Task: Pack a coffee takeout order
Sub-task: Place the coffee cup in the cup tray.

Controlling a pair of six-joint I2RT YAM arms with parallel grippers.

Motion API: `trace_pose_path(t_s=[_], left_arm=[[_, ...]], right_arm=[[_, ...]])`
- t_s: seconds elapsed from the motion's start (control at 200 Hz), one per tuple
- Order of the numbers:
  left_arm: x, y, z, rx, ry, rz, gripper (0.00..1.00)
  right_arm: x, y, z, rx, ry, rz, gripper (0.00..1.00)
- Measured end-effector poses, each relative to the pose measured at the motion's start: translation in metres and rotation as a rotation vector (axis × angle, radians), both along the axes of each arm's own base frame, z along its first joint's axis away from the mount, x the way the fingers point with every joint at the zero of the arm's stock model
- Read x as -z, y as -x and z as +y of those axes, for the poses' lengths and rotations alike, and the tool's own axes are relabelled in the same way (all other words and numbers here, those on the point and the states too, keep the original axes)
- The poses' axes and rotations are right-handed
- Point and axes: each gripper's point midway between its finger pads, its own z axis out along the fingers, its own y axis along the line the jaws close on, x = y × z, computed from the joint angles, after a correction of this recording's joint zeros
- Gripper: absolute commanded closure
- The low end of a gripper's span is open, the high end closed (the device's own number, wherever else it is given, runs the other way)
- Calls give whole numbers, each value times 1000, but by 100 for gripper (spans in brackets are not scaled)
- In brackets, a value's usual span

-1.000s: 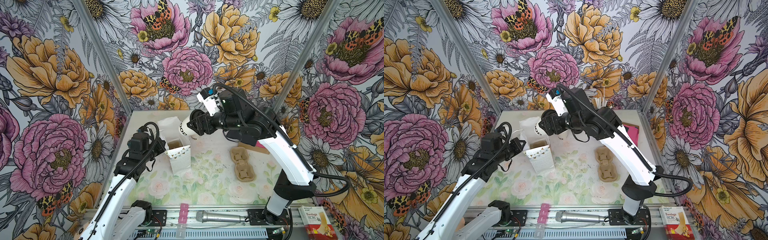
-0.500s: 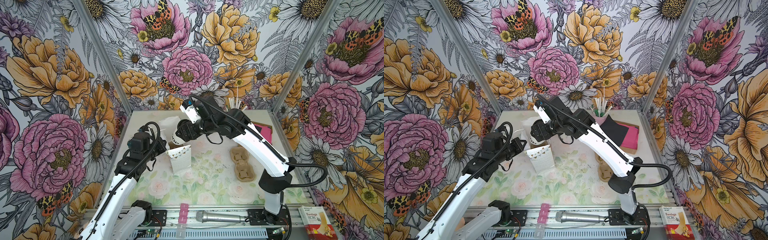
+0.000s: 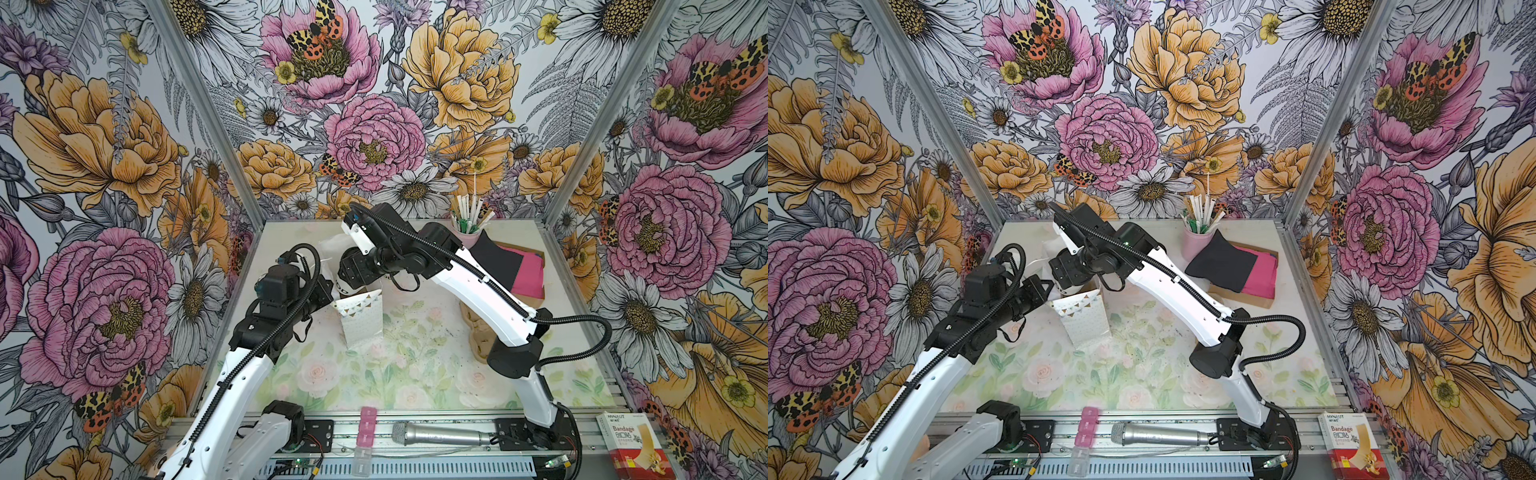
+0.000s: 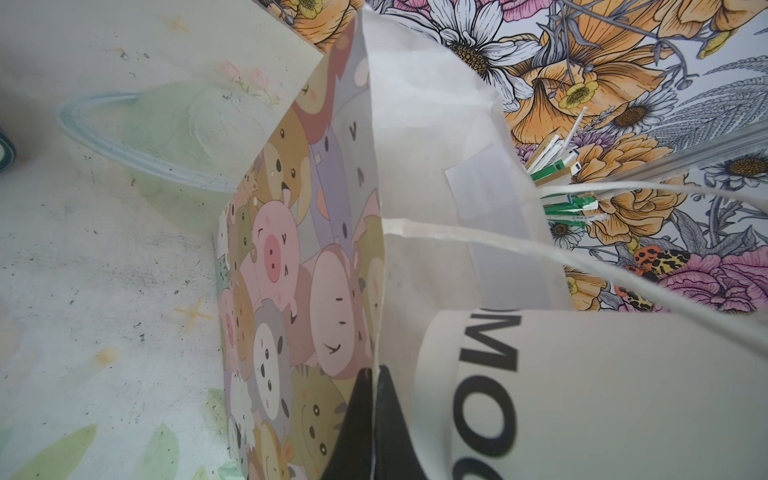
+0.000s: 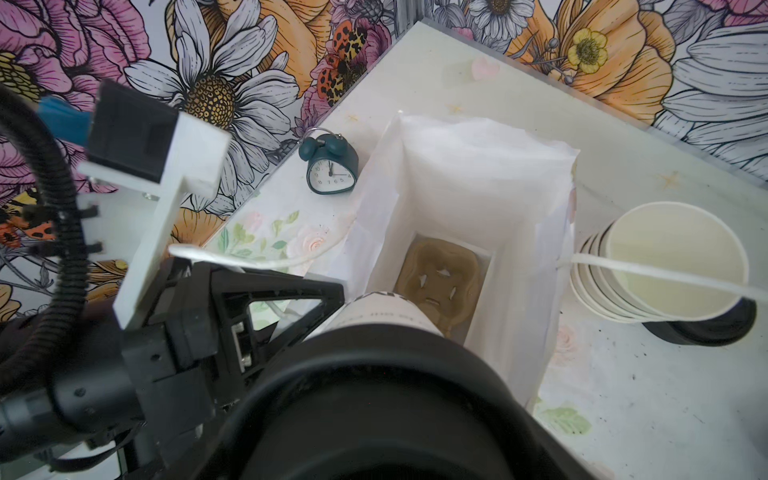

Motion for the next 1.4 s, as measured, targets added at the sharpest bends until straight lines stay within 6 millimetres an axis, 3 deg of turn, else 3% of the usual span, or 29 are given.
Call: trace_pose_path(t_s=[0.62, 1.096, 1.401], left_arm=[[0, 0, -2, 16, -8, -7, 100], [1, 1, -4, 23, 3, -23, 100], [-1, 9, -8, 5, 70, -26, 100]], right_arm=[[69, -27, 16, 30, 110, 59, 16], [118, -26, 16, 24, 214, 133, 19], [147, -20, 5, 66, 291, 194, 20]])
